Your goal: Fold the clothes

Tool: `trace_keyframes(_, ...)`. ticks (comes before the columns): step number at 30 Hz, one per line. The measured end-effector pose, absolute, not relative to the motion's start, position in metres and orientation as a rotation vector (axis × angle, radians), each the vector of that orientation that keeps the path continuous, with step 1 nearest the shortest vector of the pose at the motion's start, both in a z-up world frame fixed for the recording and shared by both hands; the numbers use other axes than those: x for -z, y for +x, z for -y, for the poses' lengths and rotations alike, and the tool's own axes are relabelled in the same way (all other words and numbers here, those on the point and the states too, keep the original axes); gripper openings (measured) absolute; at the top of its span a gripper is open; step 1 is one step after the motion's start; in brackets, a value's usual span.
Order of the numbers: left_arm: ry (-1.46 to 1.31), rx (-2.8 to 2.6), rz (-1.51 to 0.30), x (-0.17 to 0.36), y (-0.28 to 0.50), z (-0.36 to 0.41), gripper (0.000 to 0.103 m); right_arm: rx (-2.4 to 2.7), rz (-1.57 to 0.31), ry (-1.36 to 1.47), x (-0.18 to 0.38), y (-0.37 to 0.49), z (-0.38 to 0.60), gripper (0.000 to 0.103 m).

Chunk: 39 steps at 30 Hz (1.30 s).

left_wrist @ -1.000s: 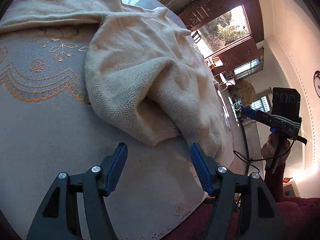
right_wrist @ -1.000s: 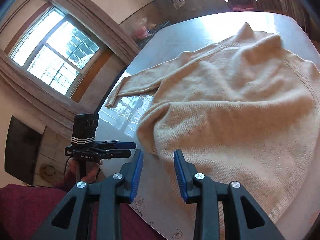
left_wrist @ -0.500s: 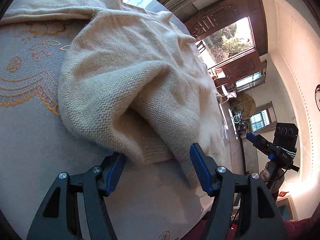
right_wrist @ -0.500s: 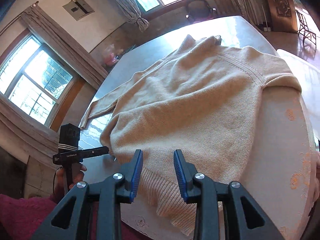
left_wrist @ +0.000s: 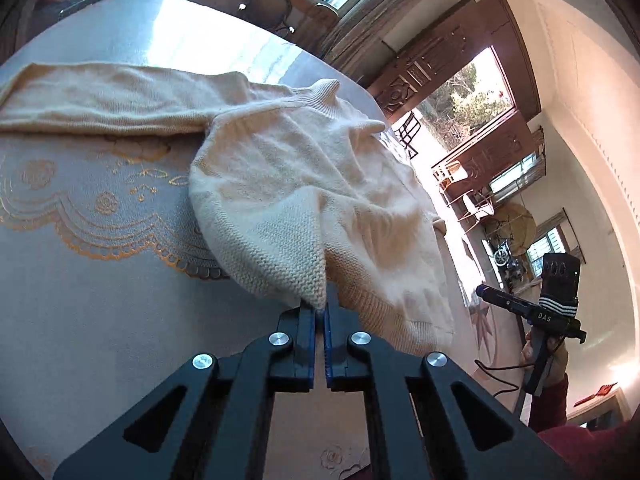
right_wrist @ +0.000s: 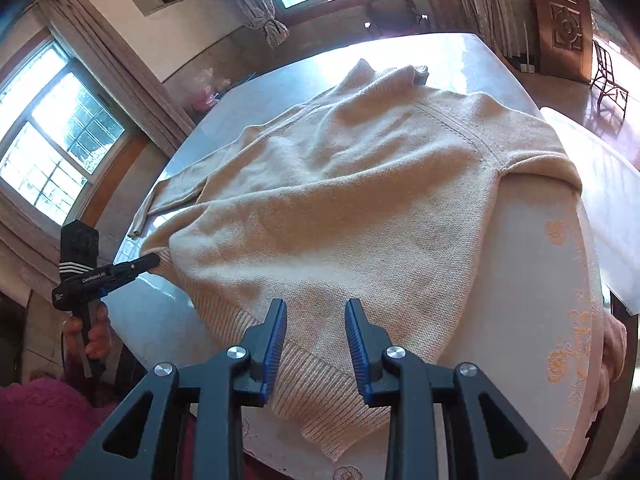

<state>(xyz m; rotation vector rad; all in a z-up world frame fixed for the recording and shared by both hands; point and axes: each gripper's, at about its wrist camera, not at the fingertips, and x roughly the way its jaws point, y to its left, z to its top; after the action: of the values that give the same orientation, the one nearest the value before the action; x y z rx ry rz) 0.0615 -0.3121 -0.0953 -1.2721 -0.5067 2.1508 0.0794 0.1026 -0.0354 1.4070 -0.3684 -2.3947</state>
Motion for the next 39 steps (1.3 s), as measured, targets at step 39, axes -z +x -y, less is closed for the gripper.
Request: trace_keyframes(39, -1.692, -1.922, 0.298, 0.097, 0.045, 0.397, 0.007, 2.332, -0.679, 1.907, 0.098, 0.066, -0.065, 0.031)
